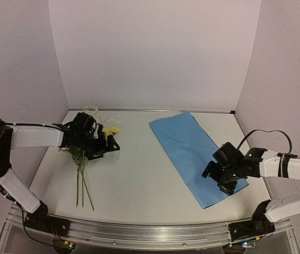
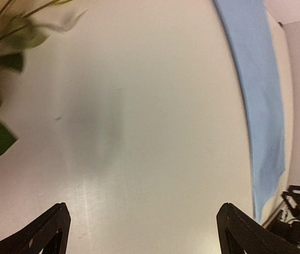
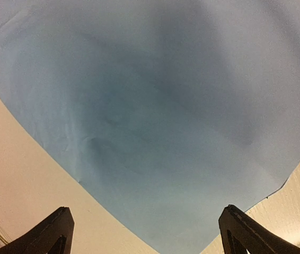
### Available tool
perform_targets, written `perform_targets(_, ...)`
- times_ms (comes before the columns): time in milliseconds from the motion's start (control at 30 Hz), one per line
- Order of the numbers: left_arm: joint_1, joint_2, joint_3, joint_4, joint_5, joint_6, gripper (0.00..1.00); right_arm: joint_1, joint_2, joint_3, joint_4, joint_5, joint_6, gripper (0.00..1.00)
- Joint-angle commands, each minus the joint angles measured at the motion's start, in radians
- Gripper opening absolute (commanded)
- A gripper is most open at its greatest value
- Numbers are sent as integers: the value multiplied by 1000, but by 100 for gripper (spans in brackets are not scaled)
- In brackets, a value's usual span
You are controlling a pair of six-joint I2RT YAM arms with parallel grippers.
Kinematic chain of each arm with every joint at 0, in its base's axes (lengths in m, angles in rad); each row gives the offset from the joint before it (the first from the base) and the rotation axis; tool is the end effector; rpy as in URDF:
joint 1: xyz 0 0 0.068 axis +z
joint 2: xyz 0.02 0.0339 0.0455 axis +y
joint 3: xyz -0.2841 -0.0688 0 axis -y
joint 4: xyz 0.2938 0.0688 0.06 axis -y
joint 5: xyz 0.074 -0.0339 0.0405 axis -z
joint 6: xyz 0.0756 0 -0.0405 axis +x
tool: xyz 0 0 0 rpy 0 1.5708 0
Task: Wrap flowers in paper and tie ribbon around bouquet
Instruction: Adjust the folded wrapping paper at the center of the board.
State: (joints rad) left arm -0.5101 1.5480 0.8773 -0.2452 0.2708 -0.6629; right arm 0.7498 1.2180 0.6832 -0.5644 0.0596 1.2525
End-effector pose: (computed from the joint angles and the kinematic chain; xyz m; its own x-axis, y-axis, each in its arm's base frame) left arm 0.3134 -0.1985 0.1455 -0.9226 -0.1633 -0.3495 0.0570 0.8384 -0.5421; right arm 0.2029 0.1828 0.1488 -0.8313 0.5214 -0.1926 0.4125 0.8110 0.4149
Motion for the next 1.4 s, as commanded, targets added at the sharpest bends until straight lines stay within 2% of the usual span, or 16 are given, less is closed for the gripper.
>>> perform_targets(0, -53, 81, 178, 156, 120, -4, 100, 4, -97, -104, 11, -33, 129, 98)
perform_targets(200, -150, 347, 428, 279, 179, -18, 100, 6, -168, -190, 69, -139, 214, 98)
perform_targets(400, -216, 610, 750, 324, 207, -3, 100, -8, -306, -249, -46, -14, 200, 98)
perform_targets(633, -241, 830, 1008, 336, 205, 0, 100, -189, -253, -255, 0, -73, 54, 98)
perform_targets(767, -243, 948, 1158, 251, 183, 7, 100, -306, -279, -272, 3, -138, -2, 98)
perform_targets(1000, -241, 1043, 1233, 152, 124, 3, 100, -441, -306, -307, 16, -248, -83, 98)
perform_targets(1200, -237, 1057, 1233, 122, 99, -3, 100, -477, -338, -345, 63, -393, -2, 98)
perform_targets(1267, -236, 1063, 1237, 108, 95, -6, 100, -478, -388, -363, 39, -402, 24, 98)
perform_targets(1367, -233, 1069, 1234, 96, 89, -13, 100, -478, -483, -359, -58, -315, -5, 98)
